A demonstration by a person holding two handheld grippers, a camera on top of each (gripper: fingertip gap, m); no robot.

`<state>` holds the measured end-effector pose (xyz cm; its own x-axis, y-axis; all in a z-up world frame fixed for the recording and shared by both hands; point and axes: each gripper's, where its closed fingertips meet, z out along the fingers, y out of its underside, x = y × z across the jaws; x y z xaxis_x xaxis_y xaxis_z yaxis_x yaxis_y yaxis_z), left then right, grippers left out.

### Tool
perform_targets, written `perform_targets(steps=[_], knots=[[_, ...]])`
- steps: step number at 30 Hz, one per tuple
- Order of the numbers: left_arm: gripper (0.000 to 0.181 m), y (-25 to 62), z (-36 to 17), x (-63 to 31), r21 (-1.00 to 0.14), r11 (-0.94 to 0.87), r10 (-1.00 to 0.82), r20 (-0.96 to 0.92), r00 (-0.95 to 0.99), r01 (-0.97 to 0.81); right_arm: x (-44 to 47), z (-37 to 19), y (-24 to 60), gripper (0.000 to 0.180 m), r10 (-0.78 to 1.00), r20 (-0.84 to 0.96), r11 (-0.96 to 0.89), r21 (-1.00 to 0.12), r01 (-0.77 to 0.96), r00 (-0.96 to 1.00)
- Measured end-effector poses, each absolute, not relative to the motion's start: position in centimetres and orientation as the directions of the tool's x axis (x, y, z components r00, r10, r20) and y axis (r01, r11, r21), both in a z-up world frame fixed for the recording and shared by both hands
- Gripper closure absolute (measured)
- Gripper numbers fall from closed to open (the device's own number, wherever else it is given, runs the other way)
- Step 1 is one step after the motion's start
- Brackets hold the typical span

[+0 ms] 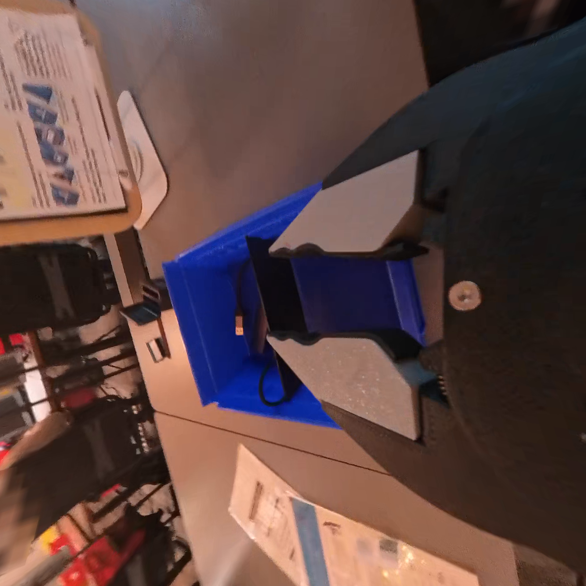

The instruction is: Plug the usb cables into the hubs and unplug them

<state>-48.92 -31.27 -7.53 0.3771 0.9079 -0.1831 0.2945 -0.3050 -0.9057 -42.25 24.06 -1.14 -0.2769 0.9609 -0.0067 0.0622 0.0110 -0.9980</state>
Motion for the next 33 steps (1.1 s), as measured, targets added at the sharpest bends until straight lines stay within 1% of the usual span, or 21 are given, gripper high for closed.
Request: perform_targets(steps=[2,3,4,7,9,11,13,14,15,17,18,20,21,23,24,26,28,30,33], knots=[[0.136,-31.8,-7.6,-50.4,-0.924,-0.241,0.915,-0.116,0.386,0.296,-42.4,-1.4,23.5,0.145,0.965,0.025,0.046,-0.996,0.072,-0.261],[0.138,-31.7,-7.7,-51.3,-0.925,-0.238,0.908,-0.105,0.405,0.295,-42.5,-1.3,23.3,0.138,0.968,0.05,0.068,-0.996,0.065,-0.247],[0.139,-31.7,-8.1,-52.6,-0.913,-0.254,0.902,-0.104,0.42,0.32,-42.5,-1.1,23.0,0.135,0.967,0.07,0.086,-0.995,0.055,-0.243],[0.13,-30.5,-10.3,-56.7,-0.821,-0.318,0.862,-0.041,0.506,0.474,-42.3,-0.6,21.2,0.137,0.955,0.106,0.119,-0.992,0.029,-0.279],[0.134,-29.2,-11.8,-58.5,-0.717,-0.381,0.82,0.03,0.571,0.584,-42.4,-0.6,20.2,0.136,0.945,0.13,0.145,-0.989,0.027,-0.301],[0.129,-29.2,-13.0,-60.6,-0.615,-0.481,0.8,-0.016,0.6,0.625,-42.5,-0.8,19.6,0.136,0.938,0.158,0.175,-0.984,0.029,-0.309],[0.129,-30.7,-14.5,-61.5,-0.46,-0.587,0.777,-0.088,0.623,0.666,-42.7,-1.2,19.3,0.136,0.932,0.185,0.207,-0.978,0.039,-0.312],[0.128,-31.1,-14.9,-61.2,-0.397,-0.621,0.757,-0.078,0.649,0.676,-42.8,-1.5,19.2,0.136,0.928,0.198,0.225,-0.973,0.051,-0.316],[0.126,-31.4,-14.8,-60.7,-0.354,-0.642,0.738,-0.042,0.674,0.68,-42.9,-1.9,19.2,0.136,0.924,0.211,0.242,-0.968,0.063,-0.318],[0.122,-32.1,-13.6,-59.7,-0.334,-0.688,0.685,-0.004,0.729,0.645,-43.1,-2.7,19.3,0.136,0.918,0.236,0.276,-0.957,0.088,-0.319],[0.122,-32.7,-13.0,-59.3,-0.328,-0.718,0.654,-0.015,0.757,0.614,-43.2,-3.0,19.4,0.135,0.916,0.244,0.288,-0.952,0.099,-0.317],[0.125,-34.6,-12.7,-58.8,-0.276,-0.789,0.591,-0.094,0.801,0.549,-43.5,-3.4,19.6,0.135,0.916,0.246,0.293,-0.95,0.11,-0.318],[0.126,-35.4,-13.3,-58.5,-0.232,-0.82,0.558,-0.121,0.821,0.523,-43.6,-3.5,19.5,0.135,0.915,0.239,0.288,-0.951,0.112,-0.325],[0.129,-36.6,-15.2,-57.6,-0.146,-0.856,0.512,-0.116,0.851,0.495,-43.8,-3.6,18.9,0.134,0.91,0.225,0.28,-0.953,0.114,-0.349],[0.136,-37.2,-16.0,-58.0,-0.126,-0.853,0.52,-0.138,0.843,0.506,-43.9,-3.7,18.6,0.134,0.905,0.225,0.283,-0.952,0.117,-0.361],[0.174,-38.5,-16.1,-59.7,-0.114,-0.813,0.582,-0.22,0.783,0.571,-43.8,-3.8,17.9,0.134,0.896,0.242,0.306,-0.944,0.122,-0.372],[0.176,-38.1,-15.3,-59.9,-0.136,-0.777,0.63,-0.196,0.752,0.615,-43.3,-3.4,17.0,0.134,0.882,0.276,0.34,-0.934,0.109,-0.381],[0.179,-38.3,-13.3,-60.6,-0.137,-0.79,0.609,-0.287,0.74,0.597,-42.5,-2.7,15.8,0.134,0.863,0.311,0.366,-0.928,0.068,-0.397],[0.18,-38.4,-8.3,-61.7,-0.172,-0.808,0.572,-0.46,0.679,0.564,-41.4,-2.1,14.0,0.136,0.834,0.345,0.393,-0.919,0.025,-0.431]])
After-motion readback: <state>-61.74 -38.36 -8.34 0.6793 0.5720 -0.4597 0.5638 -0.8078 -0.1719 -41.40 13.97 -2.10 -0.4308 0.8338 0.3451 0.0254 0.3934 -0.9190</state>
